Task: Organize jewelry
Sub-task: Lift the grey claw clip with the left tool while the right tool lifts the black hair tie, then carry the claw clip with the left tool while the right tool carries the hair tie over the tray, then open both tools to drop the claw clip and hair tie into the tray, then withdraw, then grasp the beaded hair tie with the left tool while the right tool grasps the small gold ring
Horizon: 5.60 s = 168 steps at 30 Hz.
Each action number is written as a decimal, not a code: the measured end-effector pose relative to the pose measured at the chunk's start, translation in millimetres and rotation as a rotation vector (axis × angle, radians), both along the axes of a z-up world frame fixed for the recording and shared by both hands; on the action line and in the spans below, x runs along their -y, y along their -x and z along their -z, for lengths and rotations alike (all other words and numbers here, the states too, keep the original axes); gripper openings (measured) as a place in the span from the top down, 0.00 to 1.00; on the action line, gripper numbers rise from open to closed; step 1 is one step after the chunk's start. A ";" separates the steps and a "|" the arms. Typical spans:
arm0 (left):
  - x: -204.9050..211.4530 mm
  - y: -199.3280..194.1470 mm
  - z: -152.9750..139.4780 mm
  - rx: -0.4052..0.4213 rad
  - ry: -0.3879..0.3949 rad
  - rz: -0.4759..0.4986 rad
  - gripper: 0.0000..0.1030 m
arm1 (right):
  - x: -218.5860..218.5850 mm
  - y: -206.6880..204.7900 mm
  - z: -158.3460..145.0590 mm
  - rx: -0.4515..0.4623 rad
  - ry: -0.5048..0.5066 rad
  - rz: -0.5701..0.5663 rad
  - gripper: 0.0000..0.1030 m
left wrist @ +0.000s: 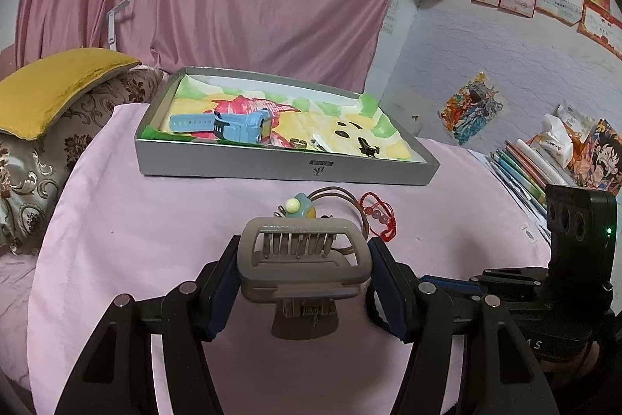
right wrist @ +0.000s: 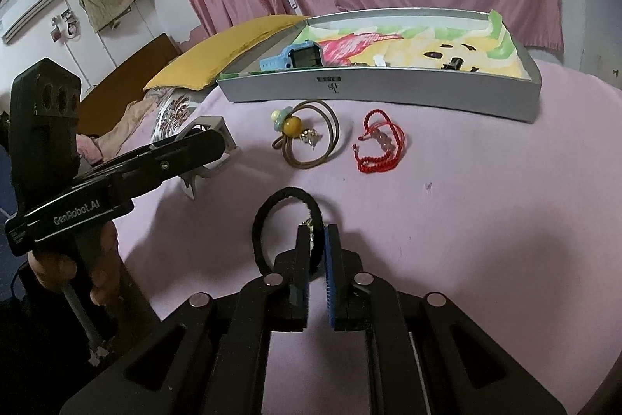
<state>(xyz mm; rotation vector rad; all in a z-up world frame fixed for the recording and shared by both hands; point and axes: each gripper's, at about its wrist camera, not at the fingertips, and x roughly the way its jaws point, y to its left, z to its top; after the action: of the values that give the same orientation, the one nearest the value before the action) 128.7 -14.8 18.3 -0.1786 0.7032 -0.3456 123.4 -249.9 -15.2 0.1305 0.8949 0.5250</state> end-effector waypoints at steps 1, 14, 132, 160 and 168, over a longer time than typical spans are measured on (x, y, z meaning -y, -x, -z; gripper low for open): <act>0.3 0.3 0.7 -0.002 0.002 0.000 0.42 | 0.8 0.3 0.5 -0.003 -0.001 -0.002 0.87; 4.1 3.9 3.1 0.002 0.017 0.007 0.42 | -2.3 -0.2 2.3 0.005 0.022 0.001 0.95; -15.9 -9.6 -13.2 0.105 -0.090 -0.031 0.01 | 20.8 21.8 -51.0 0.374 0.120 0.180 0.09; 24.4 -66.5 13.5 -0.129 -0.116 0.111 0.54 | -17.9 8.0 -12.6 0.135 0.162 0.016 0.88; 35.4 -79.7 14.4 -0.143 -0.150 0.122 0.66 | -3.7 -10.0 -15.4 0.102 0.176 0.098 0.88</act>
<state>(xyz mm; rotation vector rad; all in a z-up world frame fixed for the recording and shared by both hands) 208.4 -50.2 3.9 -0.0177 0.8800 -0.3976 133.4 -246.2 0.2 -0.0122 0.8271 0.3570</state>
